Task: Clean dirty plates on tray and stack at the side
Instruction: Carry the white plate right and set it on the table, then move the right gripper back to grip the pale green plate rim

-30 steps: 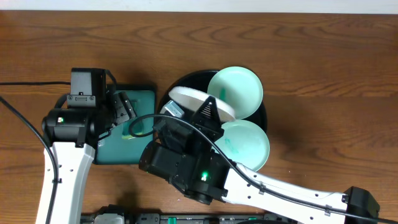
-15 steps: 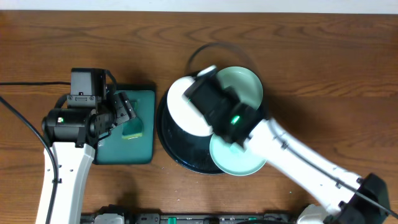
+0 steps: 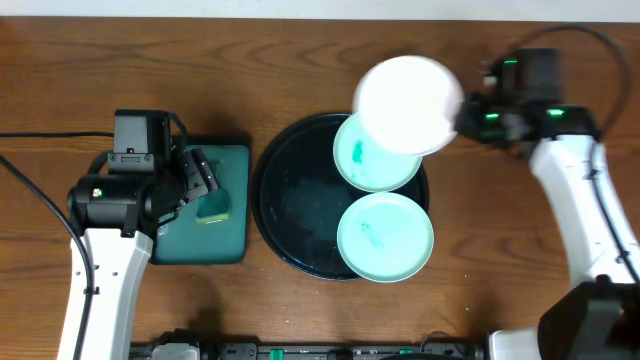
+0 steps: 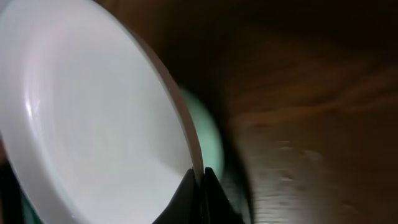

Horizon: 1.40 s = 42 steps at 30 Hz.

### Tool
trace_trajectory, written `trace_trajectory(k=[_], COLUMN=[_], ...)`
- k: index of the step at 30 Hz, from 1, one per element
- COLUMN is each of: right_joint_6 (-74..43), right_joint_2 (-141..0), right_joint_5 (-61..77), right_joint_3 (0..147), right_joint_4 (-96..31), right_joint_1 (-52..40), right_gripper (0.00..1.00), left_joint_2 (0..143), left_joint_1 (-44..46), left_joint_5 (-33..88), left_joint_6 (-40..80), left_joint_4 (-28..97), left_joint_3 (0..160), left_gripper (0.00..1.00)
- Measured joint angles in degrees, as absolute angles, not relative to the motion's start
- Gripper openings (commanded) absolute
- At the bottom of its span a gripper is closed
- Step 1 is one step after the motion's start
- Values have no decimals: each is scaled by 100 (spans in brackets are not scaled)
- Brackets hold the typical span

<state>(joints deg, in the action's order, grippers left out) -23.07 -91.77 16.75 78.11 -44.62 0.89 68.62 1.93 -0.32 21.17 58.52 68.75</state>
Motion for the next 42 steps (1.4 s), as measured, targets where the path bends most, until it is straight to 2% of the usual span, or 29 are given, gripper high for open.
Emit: trace_trajectory(k=[10,25,29,35,37,38,39,40,42], right_joint_6=[-2349,-2298,-2215,-2014,-1942,-1841,-1776,-1605,-1382], right_joint_2=[-9430,-11212,-11281,-11089,-10814,-10551,-10355,-10051,-9526], right_joint_5=[1896,1350,1354,1525,1619,1734,1791,1922,2128], right_joint_3=[7811,7802,7802,7802,7802,7802,7802,7804,7817], right_joint_4=[-4713,-4473,-4510,-4665,-4692,-4692,-4696,-4696,-4727], right_joint_1=[2644,3649,3732,3736,3726,3706,3680,3618,3430], right_gripper=[1,1,26,38,53,74,74,69,50], left_joint_2=[6862,6862,6862,6862,6862,6862,6862,6862,6862], left_joint_1=[193,193,193,193,193,193,193,193,193], left_joint_5=[-32,-32,-32,-32,-34,-34,-32,-32,-34], left_joint_6=[2117,2117,2117,2117,2117,2117,2117,2117,2117], left_joint_4=[5852,5859,5859,5861,5874,5876,5878,5883,5887], left_joint_3=[6875,6875,6875,6875,6875,6875,6875,6875,6875], left_gripper=[81,81,81,81,81,81,81,81,81])
